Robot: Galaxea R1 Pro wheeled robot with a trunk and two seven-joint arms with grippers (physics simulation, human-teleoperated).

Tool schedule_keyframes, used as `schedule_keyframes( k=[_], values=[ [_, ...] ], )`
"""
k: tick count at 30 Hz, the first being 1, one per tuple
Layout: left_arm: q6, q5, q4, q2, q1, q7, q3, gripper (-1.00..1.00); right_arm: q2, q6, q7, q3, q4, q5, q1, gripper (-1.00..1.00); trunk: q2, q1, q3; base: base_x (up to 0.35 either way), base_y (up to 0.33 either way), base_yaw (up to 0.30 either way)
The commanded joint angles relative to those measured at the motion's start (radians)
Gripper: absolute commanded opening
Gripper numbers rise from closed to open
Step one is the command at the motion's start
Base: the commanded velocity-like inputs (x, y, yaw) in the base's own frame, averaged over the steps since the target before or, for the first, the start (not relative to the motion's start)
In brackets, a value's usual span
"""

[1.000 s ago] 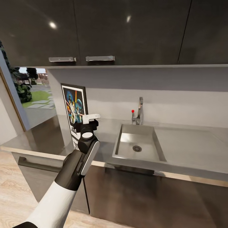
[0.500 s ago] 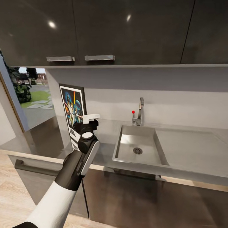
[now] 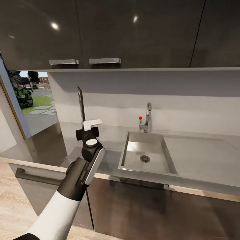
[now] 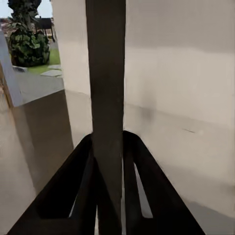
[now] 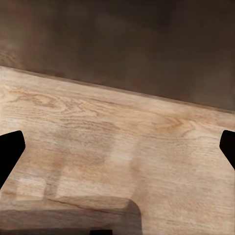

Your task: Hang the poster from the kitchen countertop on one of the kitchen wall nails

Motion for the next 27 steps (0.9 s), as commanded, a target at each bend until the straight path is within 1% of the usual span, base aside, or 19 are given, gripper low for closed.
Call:
schedule_keyframes(
  k=[1, 13, 16, 17, 27],
  values=[
    [0.004, 0.007, -0.003, 0.0, -0.001, 0.01, -0.001, -1.0, 0.0, -0.003, -0.001, 0.0, 0.0, 0.001, -0.001, 1.0, -0.001, 0.0, -0.001, 0.0, 0.0, 0.0],
    [0.005, 0.008, -0.019, 0.0, -0.001, 0.022, -0.003, -1.0, 0.0, -0.003, -0.001, 0.001, 0.001, 0.001, -0.001, 1.0, -0.001, 0.0, -0.001, 0.0, 0.0, 0.0],
    [0.006, 0.008, -0.04, 0.0, -0.001, 0.022, -0.004, -1.0, 0.0, -0.003, -0.001, 0.001, 0.001, 0.001, -0.001, 1.0, -0.001, 0.0, -0.001, 0.0, 0.0, 0.0],
    [0.012, 0.009, -0.097, 0.0, -0.001, 0.022, -0.015, -1.0, 0.0, -0.003, -0.001, 0.001, 0.001, 0.001, -0.001, 1.0, -0.001, 0.0, -0.001, 0.0, 0.0, 0.0],
    [0.013, 0.009, -0.119, 0.0, -0.001, 0.022, -0.019, -1.0, 0.0, -0.003, -0.001, 0.0, 0.001, 0.001, -0.001, 1.0, -0.001, 0.0, -0.001, 0.0, 0.0, 0.0]
  ],
)
